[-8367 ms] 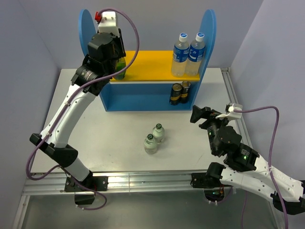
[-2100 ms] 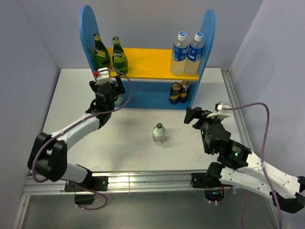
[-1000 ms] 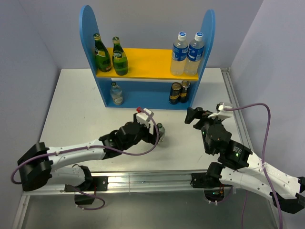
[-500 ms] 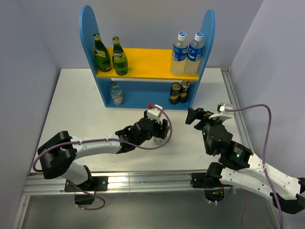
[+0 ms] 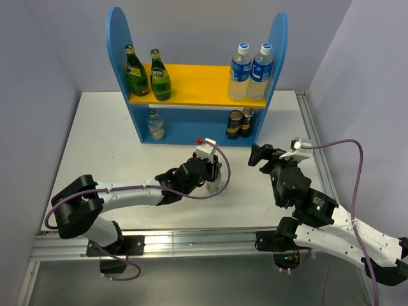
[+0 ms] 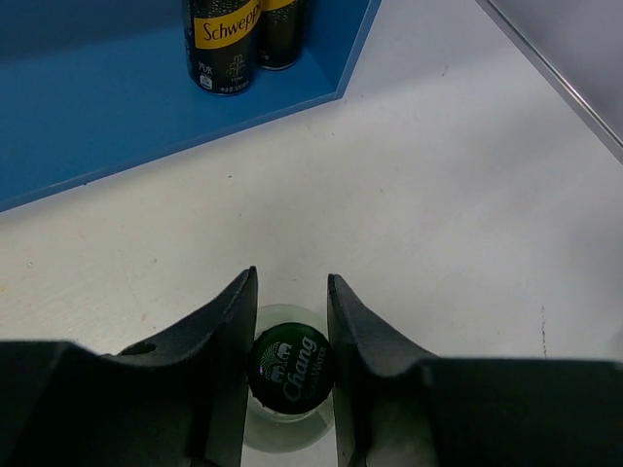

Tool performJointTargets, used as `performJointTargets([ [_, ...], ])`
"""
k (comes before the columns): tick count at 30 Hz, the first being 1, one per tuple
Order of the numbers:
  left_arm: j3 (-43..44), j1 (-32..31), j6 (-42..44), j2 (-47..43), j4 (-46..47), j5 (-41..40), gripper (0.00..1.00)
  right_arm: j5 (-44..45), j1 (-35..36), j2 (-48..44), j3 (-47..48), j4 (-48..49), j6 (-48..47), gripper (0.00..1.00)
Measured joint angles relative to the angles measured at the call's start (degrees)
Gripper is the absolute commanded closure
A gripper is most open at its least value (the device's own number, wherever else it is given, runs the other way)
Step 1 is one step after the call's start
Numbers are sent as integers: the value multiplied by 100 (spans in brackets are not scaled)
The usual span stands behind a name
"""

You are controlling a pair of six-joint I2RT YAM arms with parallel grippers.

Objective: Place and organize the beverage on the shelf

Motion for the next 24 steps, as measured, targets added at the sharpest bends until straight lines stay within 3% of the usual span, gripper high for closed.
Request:
performJointTargets([
  [11, 321, 68, 184, 52, -625, -785, 100, 0, 0, -4, 0, 0, 2, 5],
  [18, 597, 879, 605, 61, -953, -841, 100, 0, 0, -7, 0, 0, 2, 5],
  [24, 920, 1812, 881, 289, -623, -817, 100, 0, 0, -4, 0, 0, 0, 5],
])
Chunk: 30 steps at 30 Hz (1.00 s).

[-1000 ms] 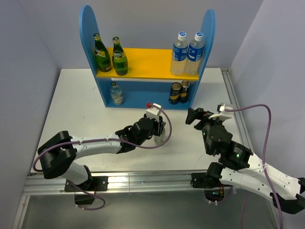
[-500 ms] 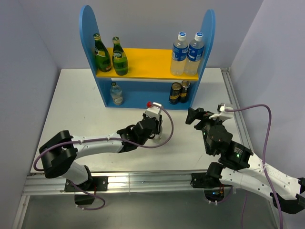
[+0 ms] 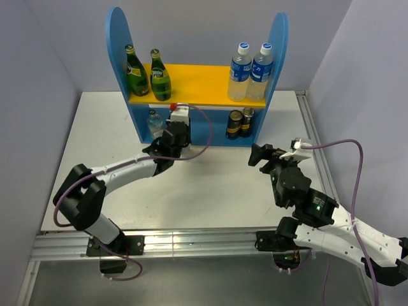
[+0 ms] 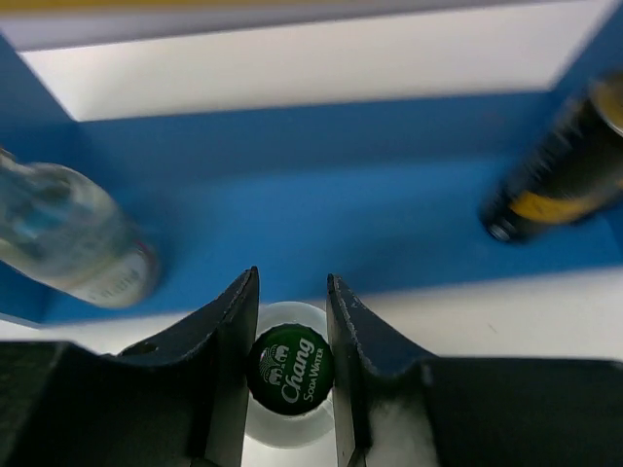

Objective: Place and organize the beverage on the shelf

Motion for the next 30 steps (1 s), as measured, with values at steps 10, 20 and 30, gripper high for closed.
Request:
performJointTargets([
  [10, 479, 1130, 238, 925, 745, 66, 100, -4, 0, 122, -2, 7, -2, 5],
  [20, 658, 1281, 319, 1384, 1495, 31, 100, -24, -42, 332, -2, 9, -4, 5],
  [30, 625, 1311, 389, 1539, 1978, -240, 100, -31, -79, 369, -2, 13, -2, 5],
])
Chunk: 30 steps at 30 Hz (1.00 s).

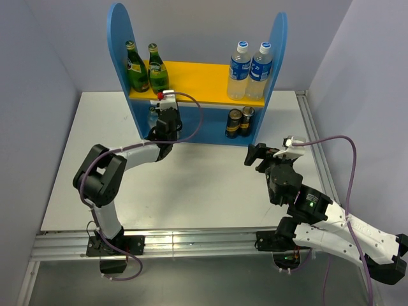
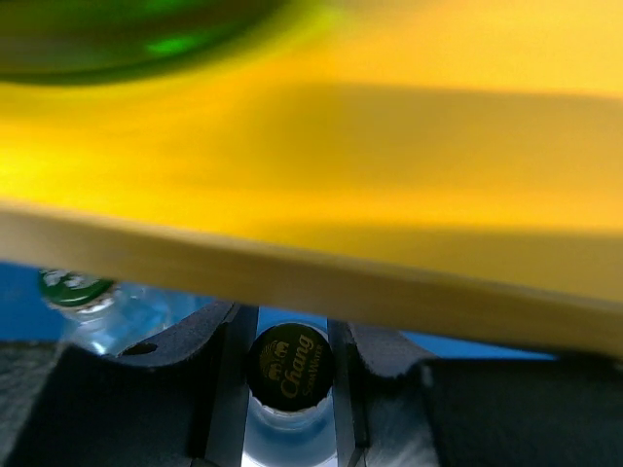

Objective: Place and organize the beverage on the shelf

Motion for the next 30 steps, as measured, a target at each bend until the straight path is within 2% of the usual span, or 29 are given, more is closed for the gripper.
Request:
performJointTargets([
  [4, -92, 24, 26, 63, 326, -308, 99, -4, 0, 2, 0, 0, -2, 5],
  [10, -131, 13, 28, 190, 723, -553, 87, -11, 0, 0, 0, 0, 0, 5],
  [11, -131, 9, 31, 208, 765, -579, 75, -11, 0, 0, 0, 0, 0, 5],
  [13, -131, 0, 31, 249, 852, -629, 60, -11, 0, 0, 0, 0, 0, 5],
  [14, -131, -2, 22, 267, 890, -660, 45, -11, 0, 0, 0, 0, 0, 5],
  [16, -142, -2, 13, 284, 946, -730, 35, -11, 0, 0, 0, 0, 0, 5],
  [17, -142, 11, 17, 289, 960, -745, 26, -11, 0, 0, 0, 0, 0, 5],
  [20, -144, 57, 26, 291, 964, -730, 18, -11, -2, -7, 0, 0, 0, 5],
  [25, -144, 57, 26, 289, 973, -706, 16, -13, -7, -61, -7, -4, 4, 5],
  [30, -164, 4, 33, 251, 942, -702, 2, -11, -11, -146, -9, -7, 20, 5],
])
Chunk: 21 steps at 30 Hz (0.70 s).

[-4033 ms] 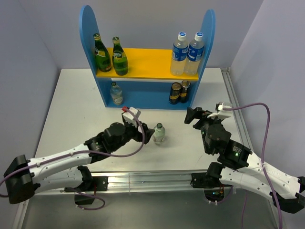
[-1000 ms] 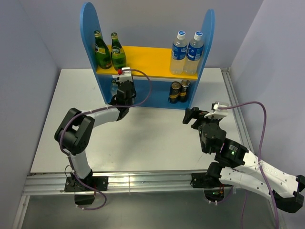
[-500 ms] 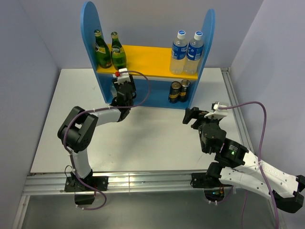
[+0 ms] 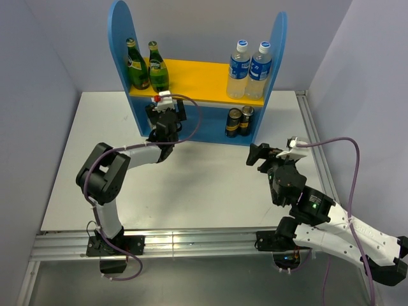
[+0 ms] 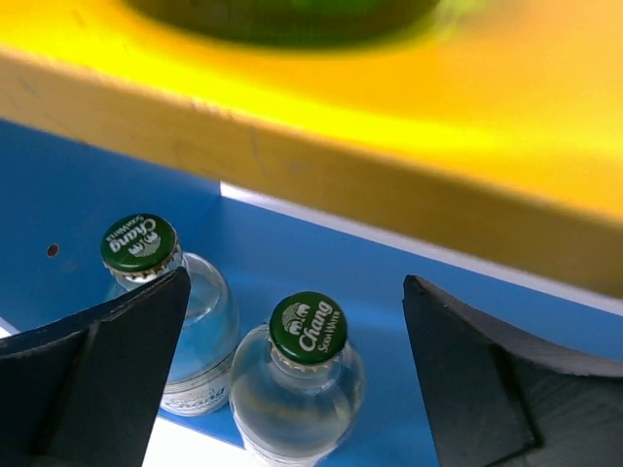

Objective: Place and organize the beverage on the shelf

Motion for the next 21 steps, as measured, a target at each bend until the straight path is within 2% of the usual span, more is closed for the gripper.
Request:
performJointTargets([
  [12, -197, -221, -50, -946, -450, -9, 1, 2, 0, -85, 0, -105, 144, 6],
  [17, -439, -474, -407, -1773, -1700, -74, 5, -229, 0, -87, 0, -221, 280, 6],
  [21, -931, -1049, -684, -3132, -2924, -415, 5, -813, 0, -46, 74, -284, 280, 6],
])
